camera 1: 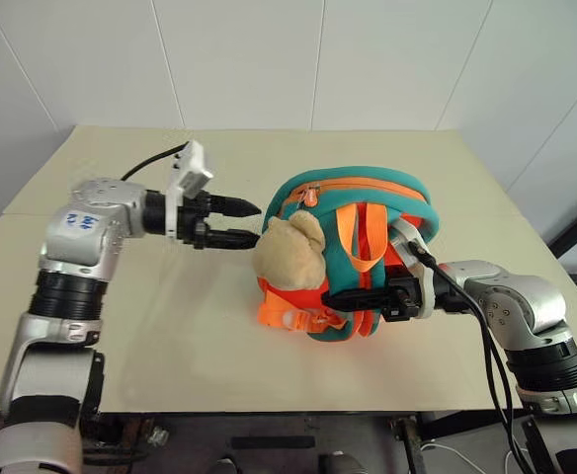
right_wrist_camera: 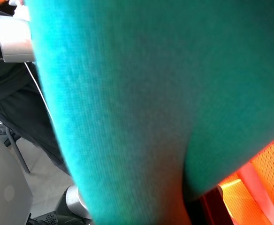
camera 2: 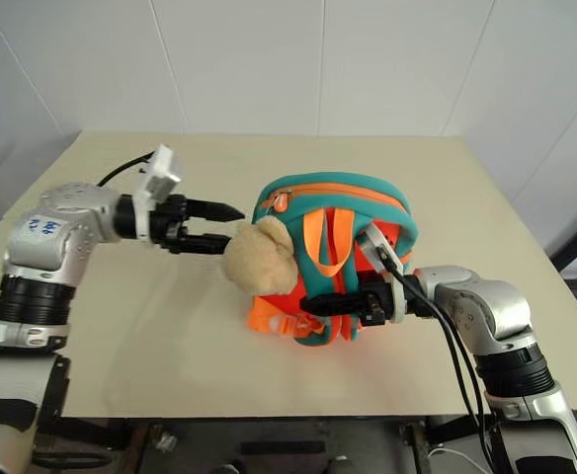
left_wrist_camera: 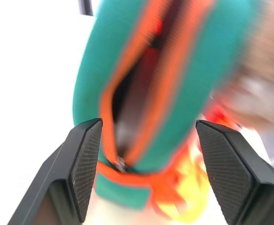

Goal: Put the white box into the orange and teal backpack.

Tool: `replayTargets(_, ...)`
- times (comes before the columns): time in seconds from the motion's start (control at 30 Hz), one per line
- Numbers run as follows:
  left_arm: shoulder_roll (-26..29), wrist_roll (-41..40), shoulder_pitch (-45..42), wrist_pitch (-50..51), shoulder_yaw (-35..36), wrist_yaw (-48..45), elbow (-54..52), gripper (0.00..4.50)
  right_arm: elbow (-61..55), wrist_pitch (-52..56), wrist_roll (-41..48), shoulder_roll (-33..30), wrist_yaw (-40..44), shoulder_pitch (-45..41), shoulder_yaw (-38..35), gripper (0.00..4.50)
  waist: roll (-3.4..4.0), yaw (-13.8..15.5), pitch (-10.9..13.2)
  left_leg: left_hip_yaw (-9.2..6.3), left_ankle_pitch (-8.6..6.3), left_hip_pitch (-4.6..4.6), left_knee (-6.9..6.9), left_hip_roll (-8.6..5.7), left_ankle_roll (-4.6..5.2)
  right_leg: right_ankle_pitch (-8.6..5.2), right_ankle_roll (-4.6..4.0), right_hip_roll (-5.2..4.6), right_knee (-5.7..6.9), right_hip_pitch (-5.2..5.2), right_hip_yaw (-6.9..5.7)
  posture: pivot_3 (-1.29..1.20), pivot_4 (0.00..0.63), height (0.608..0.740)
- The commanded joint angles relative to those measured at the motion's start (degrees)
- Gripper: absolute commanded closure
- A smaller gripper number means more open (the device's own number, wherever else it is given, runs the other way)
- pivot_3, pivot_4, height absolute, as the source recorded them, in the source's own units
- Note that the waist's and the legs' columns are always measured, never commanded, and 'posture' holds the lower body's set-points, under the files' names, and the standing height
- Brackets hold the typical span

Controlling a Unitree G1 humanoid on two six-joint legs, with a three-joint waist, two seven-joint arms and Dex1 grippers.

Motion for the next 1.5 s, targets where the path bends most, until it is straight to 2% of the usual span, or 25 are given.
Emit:
replayTargets(0.03,4.5,-1.4,3.0,-3.2,2.7,-5.1,-1.4,1.10,-0.6,-1.2,-0.1,0.1,-0.3,0.3,-1.1,4.50,0.01,-0.1,0.0,0.00,0.00,0.00,0.00,0.00,0.00,0.00,0.00,0.00,-0.01,0.00,0.00,0.00,0.150,0.740)
replayTargets(0.23,4.7,-8.3,7.3,3.8,5.9,-3.3,-12.8,1.10,0.3,-2.1,-0.5,0.3,-0.2,0.4,-0.7,4.50,0.00,0.2,0.0,-0.01,0.00,-0.01,0.02,0.00,0.00,-0.01,-0.02,0.00,0.01,0.02,-0.01,0.00,0.150,0.740)
replayTargets(0.4,0.2,-12.8,9.0,8.6,7.0,3.6,-20.5,1.10,1.6,-2.8,-1.2,1.0,0.2,-0.4,0.0,4.50,0.00,0.1,0.0,-0.02,0.00,0.02,0.04,0.00,0.01,-0.01,-0.02,0.00,0.07,0.03,0.00,0.00,0.150,0.740)
replayTargets(0.53,-6.8,-17.8,8.0,13.5,8.0,12.0,-23.7,1.10,2.7,-3.3,-2.1,1.9,0.7,-1.3,0.6,4.50,0.00,0.1,0.0,-0.04,0.00,0.01,0.19,0.00,0.01,-0.01,-0.01,0.00,0.14,0.05,0.00,0.00,0.150,0.740)
replayTargets(0.7,-8.8,-19.4,9.0,15.4,7.4,15.0,-25.2,1.10,3.2,-3.6,-2.8,2.6,0.9,-1.6,1.0,4.50,0.00,-0.1,0.0,-0.06,0.00,0.03,0.23,0.00,0.01,0.00,0.01,0.02,0.19,0.05,0.00,0.00,0.150,0.740)
replayTargets(0.8,-8.5,-18.5,9.1,15.2,7.2,16.5,-24.3,1.65,3.3,-3.8,-3.0,2.6,0.9,-1.5,1.1,4.50,0.00,0.0,0.0,-0.07,0.00,0.03,0.28,0.00,0.01,0.01,0.02,0.01,0.18,0.09,0.00,0.00,0.150,0.740)
replayTargets(0.97,-4.7,-17.5,8.5,13.7,8.1,14.8,-22.3,3.12,3.0,-4.0,-3.0,2.6,0.6,-1.1,0.9,4.50,0.00,0.0,0.0,-0.07,0.00,0.03,0.31,0.00,0.01,0.01,0.03,0.02,0.17,0.11,0.00,0.00,0.150,0.740)
replayTargets(1.1,-0.2,-17.7,5.0,13.7,10.9,13.5,-16.3,3.98,2.8,-4.1,-3.0,2.7,0.2,-0.8,0.6,4.50,0.00,-0.1,0.0,-0.07,0.00,0.04,0.29,0.00,0.01,0.01,0.02,0.03,0.16,0.10,0.00,0.00,0.150,0.740)
replayTargets(1.3,8.5,-10.6,2.2,5.1,9.5,7.1,-1.7,3.98,2.0,-4.3,-2.9,2.6,-0.7,0.3,0.0,4.50,0.01,-0.2,0.0,-0.07,0.00,0.06,0.15,0.00,0.01,0.01,0.01,0.04,0.07,0.09,0.00,0.00,0.150,0.740)
replayTargets(1.4,8.7,-10.2,2.5,5.0,9.6,5.2,4.5,3.98,1.2,-4.5,-2.7,2.7,-1.6,1.0,-0.5,4.50,0.01,0.0,0.0,-0.07,0.00,0.06,0.04,0.00,0.01,-0.03,-0.04,0.04,0.07,0.05,-0.02,0.00,0.150,0.740)
replayTargets(1.5,8.0,-7.2,4.9,2.4,6.7,1.6,10.6,3.98,1.3,-4.8,-2.4,2.4,-2.9,1.6,-1.9,4.50,0.01,0.0,0.0,-0.07,0.00,0.04,0.03,0.00,0.01,-0.04,-0.04,0.04,0.05,0.04,-0.02,0.00,0.150,0.740)
